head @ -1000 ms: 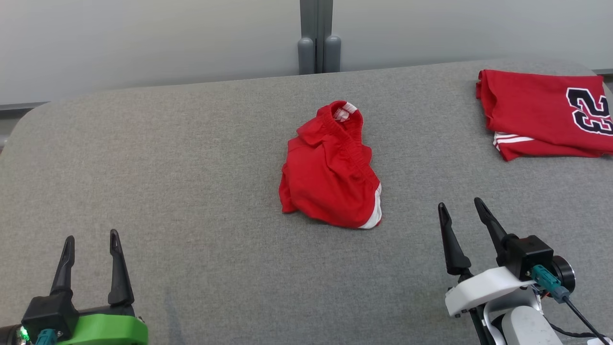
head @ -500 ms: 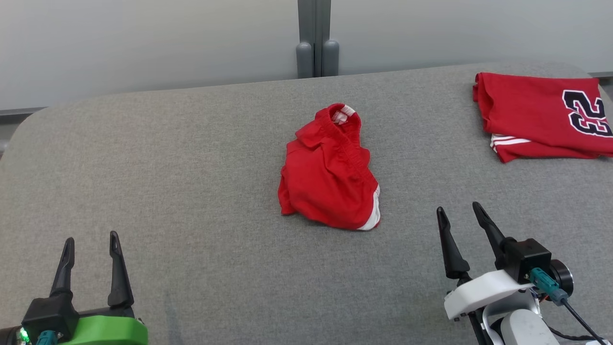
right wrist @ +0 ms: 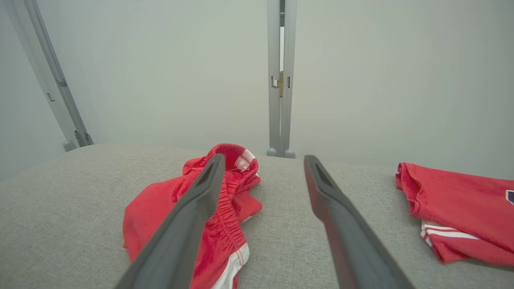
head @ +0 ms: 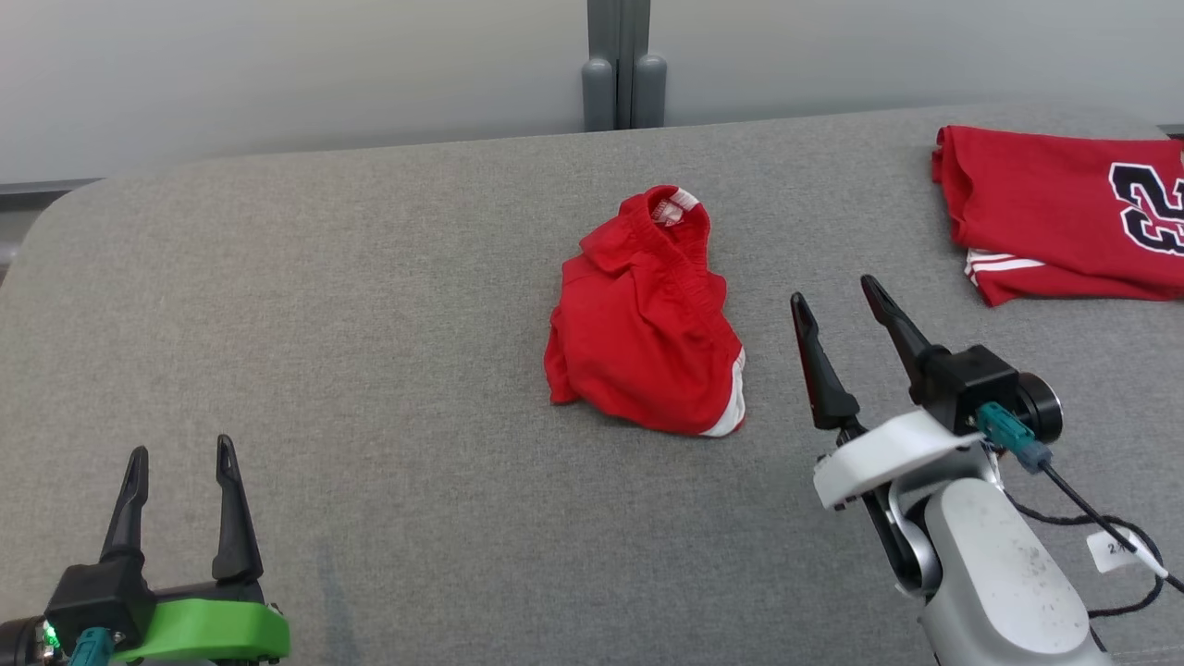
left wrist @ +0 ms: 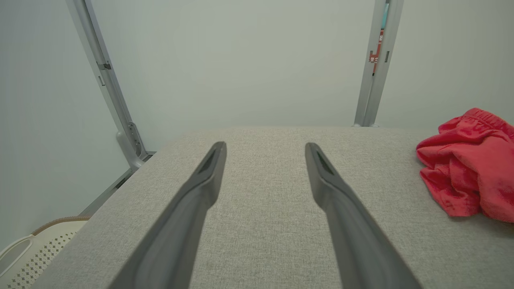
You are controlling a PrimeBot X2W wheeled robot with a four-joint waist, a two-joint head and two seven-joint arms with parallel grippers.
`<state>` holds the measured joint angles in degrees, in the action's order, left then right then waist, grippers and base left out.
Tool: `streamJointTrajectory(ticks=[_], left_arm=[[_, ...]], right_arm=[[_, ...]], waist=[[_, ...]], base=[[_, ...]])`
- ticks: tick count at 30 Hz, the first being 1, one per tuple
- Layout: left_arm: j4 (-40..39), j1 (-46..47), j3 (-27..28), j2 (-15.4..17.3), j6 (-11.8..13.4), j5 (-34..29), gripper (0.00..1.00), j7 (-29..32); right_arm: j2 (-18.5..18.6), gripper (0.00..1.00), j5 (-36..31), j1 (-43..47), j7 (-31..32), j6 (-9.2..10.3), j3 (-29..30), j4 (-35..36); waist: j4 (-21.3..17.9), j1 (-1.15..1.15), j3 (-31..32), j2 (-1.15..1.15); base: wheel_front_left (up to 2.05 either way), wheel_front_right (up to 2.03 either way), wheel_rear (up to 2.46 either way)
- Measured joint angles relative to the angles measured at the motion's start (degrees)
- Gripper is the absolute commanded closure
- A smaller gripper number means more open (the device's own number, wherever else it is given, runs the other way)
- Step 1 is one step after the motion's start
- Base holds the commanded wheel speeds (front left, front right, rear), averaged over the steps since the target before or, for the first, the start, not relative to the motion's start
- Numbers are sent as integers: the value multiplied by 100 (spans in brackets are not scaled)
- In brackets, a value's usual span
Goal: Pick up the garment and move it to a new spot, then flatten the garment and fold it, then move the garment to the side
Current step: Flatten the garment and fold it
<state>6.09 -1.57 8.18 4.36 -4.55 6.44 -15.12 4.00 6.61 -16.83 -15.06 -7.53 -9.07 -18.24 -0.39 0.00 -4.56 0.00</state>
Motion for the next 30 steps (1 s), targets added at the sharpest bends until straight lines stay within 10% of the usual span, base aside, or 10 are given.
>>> streamJointTrajectory(ticks=[30], left_arm=[[-11, 761, 53, -79, -199, -98, 0, 0]], right_arm=[[-111, 0, 686, -1358, -12, 0, -617, -3204]], waist=[[589, 0, -919, 0]], base=[[0, 0, 0]])
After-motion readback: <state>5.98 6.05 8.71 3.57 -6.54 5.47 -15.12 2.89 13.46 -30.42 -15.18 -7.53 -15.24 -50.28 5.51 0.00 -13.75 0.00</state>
